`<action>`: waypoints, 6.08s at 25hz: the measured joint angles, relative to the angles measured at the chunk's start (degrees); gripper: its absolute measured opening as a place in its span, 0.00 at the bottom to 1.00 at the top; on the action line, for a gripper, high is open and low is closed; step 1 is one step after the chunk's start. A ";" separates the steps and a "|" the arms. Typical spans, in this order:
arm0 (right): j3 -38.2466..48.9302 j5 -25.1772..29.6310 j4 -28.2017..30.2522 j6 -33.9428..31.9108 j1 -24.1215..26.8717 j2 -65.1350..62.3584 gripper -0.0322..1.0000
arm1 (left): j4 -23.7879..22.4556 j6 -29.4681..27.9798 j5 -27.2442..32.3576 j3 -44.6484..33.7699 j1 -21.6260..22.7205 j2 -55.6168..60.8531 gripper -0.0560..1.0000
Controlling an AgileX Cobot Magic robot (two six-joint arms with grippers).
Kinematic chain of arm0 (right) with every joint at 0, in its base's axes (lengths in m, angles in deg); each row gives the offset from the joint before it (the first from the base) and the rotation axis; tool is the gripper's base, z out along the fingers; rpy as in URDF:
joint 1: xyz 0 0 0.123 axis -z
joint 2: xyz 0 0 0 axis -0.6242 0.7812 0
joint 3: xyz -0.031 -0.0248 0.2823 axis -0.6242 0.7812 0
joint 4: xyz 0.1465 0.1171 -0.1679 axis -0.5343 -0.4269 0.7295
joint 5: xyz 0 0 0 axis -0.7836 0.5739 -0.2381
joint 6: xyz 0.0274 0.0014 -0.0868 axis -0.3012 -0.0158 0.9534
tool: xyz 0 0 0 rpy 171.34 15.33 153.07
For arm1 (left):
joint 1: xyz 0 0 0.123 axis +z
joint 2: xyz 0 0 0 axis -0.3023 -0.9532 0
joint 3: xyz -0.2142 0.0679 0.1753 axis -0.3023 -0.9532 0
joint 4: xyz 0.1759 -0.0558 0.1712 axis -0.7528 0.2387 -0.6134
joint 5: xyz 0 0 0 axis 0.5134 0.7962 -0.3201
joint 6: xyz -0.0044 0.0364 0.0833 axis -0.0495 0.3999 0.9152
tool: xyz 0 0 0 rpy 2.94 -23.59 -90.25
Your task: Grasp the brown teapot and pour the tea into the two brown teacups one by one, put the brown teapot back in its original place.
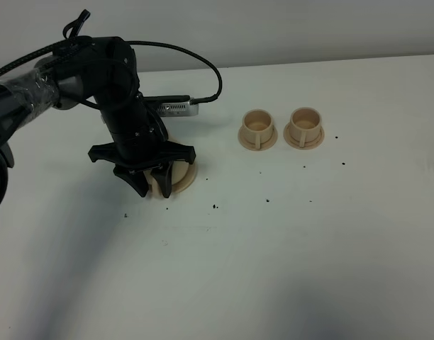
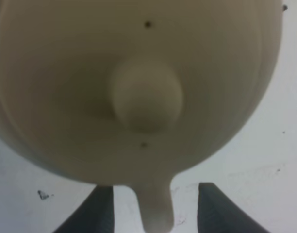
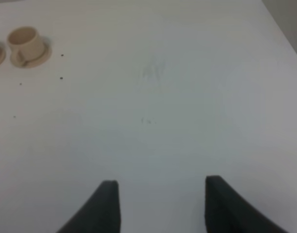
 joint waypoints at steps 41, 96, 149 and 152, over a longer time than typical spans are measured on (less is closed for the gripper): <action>0.00 0.00 0.00 0.00 0.00 0.00 0.44 | -3.52 -2.90 0.00 0.00 0.00 1.46 0.47; 0.00 0.00 0.00 0.00 0.00 0.00 0.44 | -8.29 3.64 -0.06 -0.11 0.00 3.72 0.20; 0.00 0.00 -0.05 -0.05 0.00 0.00 0.44 | 1.00 38.61 -17.60 2.41 -5.80 7.95 0.20; 0.00 0.00 -0.05 -0.05 0.00 0.00 0.44 | 0.29 38.42 -18.97 2.41 -6.88 7.95 0.20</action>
